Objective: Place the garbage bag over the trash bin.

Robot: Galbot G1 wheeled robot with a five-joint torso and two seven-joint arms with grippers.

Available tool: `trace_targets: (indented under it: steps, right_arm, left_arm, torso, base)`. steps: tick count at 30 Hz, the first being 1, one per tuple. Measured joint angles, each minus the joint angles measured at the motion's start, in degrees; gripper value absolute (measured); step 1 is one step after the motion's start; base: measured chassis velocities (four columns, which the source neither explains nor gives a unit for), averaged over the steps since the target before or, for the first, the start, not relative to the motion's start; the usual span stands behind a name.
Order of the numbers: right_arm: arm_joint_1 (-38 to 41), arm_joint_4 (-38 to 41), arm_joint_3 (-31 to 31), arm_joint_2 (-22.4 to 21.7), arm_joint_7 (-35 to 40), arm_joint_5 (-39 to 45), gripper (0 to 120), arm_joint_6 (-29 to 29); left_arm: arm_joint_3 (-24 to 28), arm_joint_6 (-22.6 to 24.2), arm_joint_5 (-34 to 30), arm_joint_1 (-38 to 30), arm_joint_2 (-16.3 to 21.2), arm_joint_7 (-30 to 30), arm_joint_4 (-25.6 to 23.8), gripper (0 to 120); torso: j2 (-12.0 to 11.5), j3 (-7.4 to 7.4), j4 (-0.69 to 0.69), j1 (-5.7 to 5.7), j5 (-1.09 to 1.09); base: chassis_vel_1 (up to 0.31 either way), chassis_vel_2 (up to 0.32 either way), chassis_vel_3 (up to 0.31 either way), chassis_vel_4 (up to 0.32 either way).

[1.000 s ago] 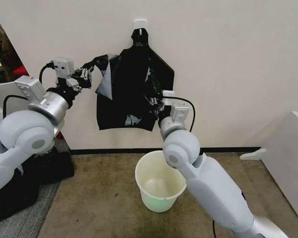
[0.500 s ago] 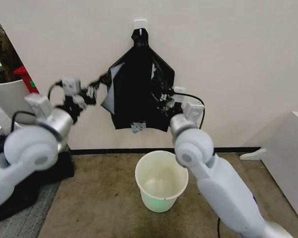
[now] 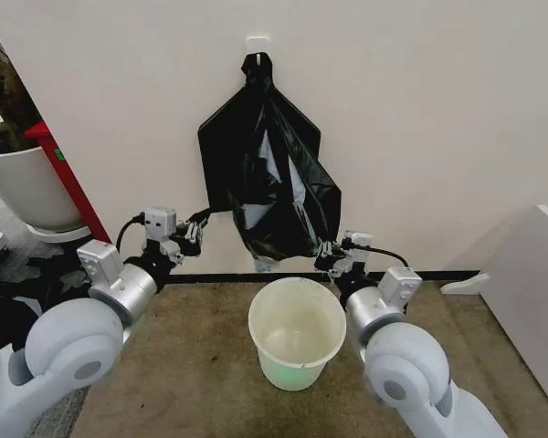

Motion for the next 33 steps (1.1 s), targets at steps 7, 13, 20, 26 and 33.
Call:
trace_targets:
  steps: [7, 13, 20, 26, 33]
  right_arm:
    - [1.40, 0.87, 0.15, 0.00, -0.65, 0.35, 0, 0.41]
    - [3.02, -0.39, -0.47, 0.34, -0.77, 0.39, 0, 0.33]
    - [4.72, -1.72, -1.05, 0.13, -1.40, 0.72, 0, 0.18]
    - [5.91, -2.81, -1.35, -0.02, -1.68, 1.14, 0, 0.18]
    - [6.52, -3.50, -1.74, -0.05, -2.01, 1.27, 0, 0.11]
  left_arm:
    - [-0.23, -0.05, 7.54, -0.13, 2.70, 2.13, -2.03, 0]
    - [-0.47, 1.37, 10.42, -1.36, 4.73, 2.71, -3.99, 15]
    - [1.73, 3.82, 11.72, -4.25, 4.34, 4.93, -0.50, 39]
    - [4.24, 6.82, 12.95, -8.53, 2.89, 7.51, 2.80, 56]
    - [9.66, 8.10, 13.18, -16.35, 1.35, 9.58, 5.56, 81]
  torso:
    - [0.00, 0.00, 0.00, 0.00, -0.01]
    - [0.00, 0.01, 0.00, 0.00, 0.01]
    - [0.00, 0.01, 0.00, 0.00, 0.00]
    - [0.00, 0.01, 0.01, 0.00, -0.02]
    - [-0.01, 0.01, 0.02, 0.00, -0.01]
  base:
    - [0.000, 0.000, 0.000, 0.000]
    - [0.000, 0.000, 0.000, 0.000]
    - [0.000, 0.000, 0.000, 0.000]
    - [0.000, 0.000, 0.000, 0.000]
    - [0.000, 0.000, 0.000, 0.000]
